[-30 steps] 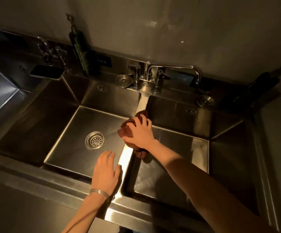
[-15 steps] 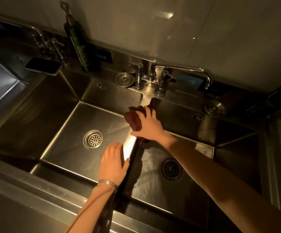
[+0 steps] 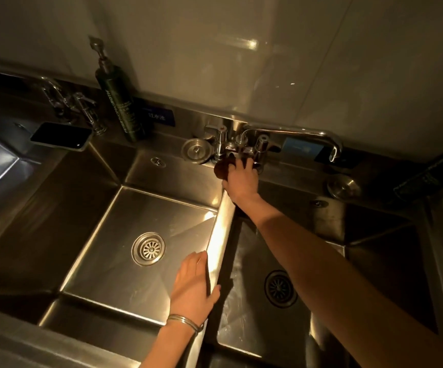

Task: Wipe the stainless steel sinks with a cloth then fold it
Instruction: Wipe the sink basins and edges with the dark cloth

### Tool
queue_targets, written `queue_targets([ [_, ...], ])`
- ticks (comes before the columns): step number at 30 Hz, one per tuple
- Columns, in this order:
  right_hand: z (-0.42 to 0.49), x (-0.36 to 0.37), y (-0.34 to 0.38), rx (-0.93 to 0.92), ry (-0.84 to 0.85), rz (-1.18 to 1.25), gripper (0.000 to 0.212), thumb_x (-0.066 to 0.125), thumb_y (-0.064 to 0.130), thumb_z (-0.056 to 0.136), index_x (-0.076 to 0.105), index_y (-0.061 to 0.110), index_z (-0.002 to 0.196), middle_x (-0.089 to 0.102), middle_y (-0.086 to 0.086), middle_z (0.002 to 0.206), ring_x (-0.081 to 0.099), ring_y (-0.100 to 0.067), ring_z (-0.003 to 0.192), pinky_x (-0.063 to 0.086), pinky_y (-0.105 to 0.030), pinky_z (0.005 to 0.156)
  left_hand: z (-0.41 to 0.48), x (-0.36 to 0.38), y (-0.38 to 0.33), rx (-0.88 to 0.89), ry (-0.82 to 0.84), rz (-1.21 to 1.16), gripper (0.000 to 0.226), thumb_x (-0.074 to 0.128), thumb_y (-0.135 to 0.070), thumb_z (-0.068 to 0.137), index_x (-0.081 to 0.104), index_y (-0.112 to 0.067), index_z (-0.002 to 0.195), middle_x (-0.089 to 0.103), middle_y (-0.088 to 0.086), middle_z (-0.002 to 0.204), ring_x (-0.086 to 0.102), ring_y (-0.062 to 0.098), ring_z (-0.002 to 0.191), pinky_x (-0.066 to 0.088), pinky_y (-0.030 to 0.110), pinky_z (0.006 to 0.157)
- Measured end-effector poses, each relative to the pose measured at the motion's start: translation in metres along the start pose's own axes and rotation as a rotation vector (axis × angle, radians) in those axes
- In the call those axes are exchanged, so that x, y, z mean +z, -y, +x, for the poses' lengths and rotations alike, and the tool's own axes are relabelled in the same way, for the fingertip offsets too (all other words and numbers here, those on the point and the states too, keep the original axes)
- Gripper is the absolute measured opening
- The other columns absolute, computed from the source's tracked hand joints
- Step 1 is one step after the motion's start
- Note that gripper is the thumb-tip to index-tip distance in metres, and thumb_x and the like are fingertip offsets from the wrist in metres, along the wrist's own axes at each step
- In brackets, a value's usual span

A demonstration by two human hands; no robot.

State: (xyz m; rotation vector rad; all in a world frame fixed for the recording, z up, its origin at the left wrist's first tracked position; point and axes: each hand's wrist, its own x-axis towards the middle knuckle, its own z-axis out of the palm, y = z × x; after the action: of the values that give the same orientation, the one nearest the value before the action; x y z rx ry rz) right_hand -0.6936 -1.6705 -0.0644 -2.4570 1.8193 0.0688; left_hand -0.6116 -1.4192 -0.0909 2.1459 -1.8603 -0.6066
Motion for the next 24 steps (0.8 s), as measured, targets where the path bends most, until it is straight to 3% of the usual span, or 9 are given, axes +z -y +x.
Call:
queue_targets([
  [2,-0.001,0.000,-0.004,-0.003,-0.005,0.007,0.048,0.050,0.043,0.091,0.051,0.011,0.128,0.042,-0.009,0.137,0.027,-0.033,0.130,0.036,-0.041,0.100,0.001,-0.001,0.002,-0.009,0.028,-0.038,0.073,0.059,-0.047,0.081,0.031,-0.019,0.142,0.034,-0.001,0.145,0.029,0.017,0.136,0.020,0.027,0.112],
  [7,-0.041,0.008,-0.041,-0.008,0.085,0.197,0.050,0.055,0.039,0.088,0.050,0.018,0.132,0.049,-0.007,0.133,0.034,-0.032,0.126,0.036,-0.041,0.103,0.005,-0.004,0.004,0.013,0.065,-0.042,0.075,0.062,-0.050,0.080,0.032,-0.018,0.141,0.033,0.002,0.147,0.028,0.019,0.137,0.016,0.028,0.114],
  [9,-0.070,0.018,-0.065,0.018,0.040,0.274,0.040,0.060,0.036,0.084,0.063,0.017,0.118,0.061,-0.010,0.118,0.051,-0.031,0.111,0.038,-0.040,0.099,0.006,-0.002,0.007,0.032,0.071,-0.012,0.079,0.064,-0.050,0.079,0.031,-0.015,0.142,0.033,0.004,0.148,0.027,0.021,0.138,0.016,0.030,0.114],
  [11,-0.106,0.023,-0.096,0.128,0.065,0.339,0.036,0.062,0.037,0.082,0.069,0.014,0.108,0.065,-0.010,0.105,0.056,-0.033,0.099,0.037,-0.035,0.093,0.010,-0.004,0.005,0.067,0.084,0.001,0.084,0.065,-0.050,0.078,0.028,-0.014,0.144,0.030,0.005,0.150,0.026,0.023,0.139,0.014,0.031,0.113],
  [13,-0.139,0.014,-0.121,0.159,0.085,0.338,0.043,0.062,0.037,0.085,0.061,0.016,0.123,0.056,-0.008,0.118,0.048,-0.031,0.110,0.035,-0.035,0.095,0.021,-0.007,-0.006,0.122,0.064,0.027,0.086,0.068,-0.048,0.076,0.029,-0.013,0.144,0.032,0.007,0.149,0.029,0.025,0.137,0.018,0.033,0.111],
  [15,-0.163,0.006,-0.147,0.225,0.036,0.379,0.049,0.064,0.038,0.083,0.057,0.019,0.127,0.050,-0.008,0.126,0.043,-0.031,0.117,0.037,-0.038,0.099,0.036,-0.005,-0.022,0.216,-0.034,0.021,0.076,0.072,-0.039,0.074,0.043,-0.009,0.137,0.043,0.013,0.138,0.040,0.031,0.128,0.032,0.039,0.105],
  [18,-0.182,-0.012,-0.189,0.288,-0.110,0.388,0.047,0.065,0.035,0.079,0.062,0.018,0.122,0.050,-0.010,0.126,0.043,-0.031,0.112,0.039,-0.039,0.097,0.073,0.007,-0.070,0.391,-0.226,-0.033,0.050,0.052,-0.035,0.074,0.062,-0.006,0.114,0.058,0.015,0.117,0.043,0.030,0.114,0.044,0.040,0.097],
  [21,-0.186,-0.026,-0.229,0.395,-0.273,0.394,0.040,0.070,0.027,0.077,0.066,0.015,0.115,0.055,-0.010,0.121,0.049,-0.033,0.104,0.040,-0.035,0.091,0.115,0.020,-0.136,0.490,-0.183,-0.105,0.040,0.046,-0.029,0.074,0.069,-0.010,0.101,0.065,0.010,0.100,0.048,0.026,0.103,0.054,0.043,0.081],
  [24,-0.183,-0.031,-0.264,0.425,-0.432,0.363,0.045,0.051,0.039,0.074,0.070,0.013,0.106,0.062,-0.012,0.111,0.055,-0.035,0.094,0.044,-0.040,0.085,0.146,0.034,-0.194,0.499,-0.090,-0.151,0.030,0.061,-0.006,0.077,0.067,-0.009,0.106,0.064,0.012,0.102,0.057,0.033,0.097,0.050,0.043,0.081],
])
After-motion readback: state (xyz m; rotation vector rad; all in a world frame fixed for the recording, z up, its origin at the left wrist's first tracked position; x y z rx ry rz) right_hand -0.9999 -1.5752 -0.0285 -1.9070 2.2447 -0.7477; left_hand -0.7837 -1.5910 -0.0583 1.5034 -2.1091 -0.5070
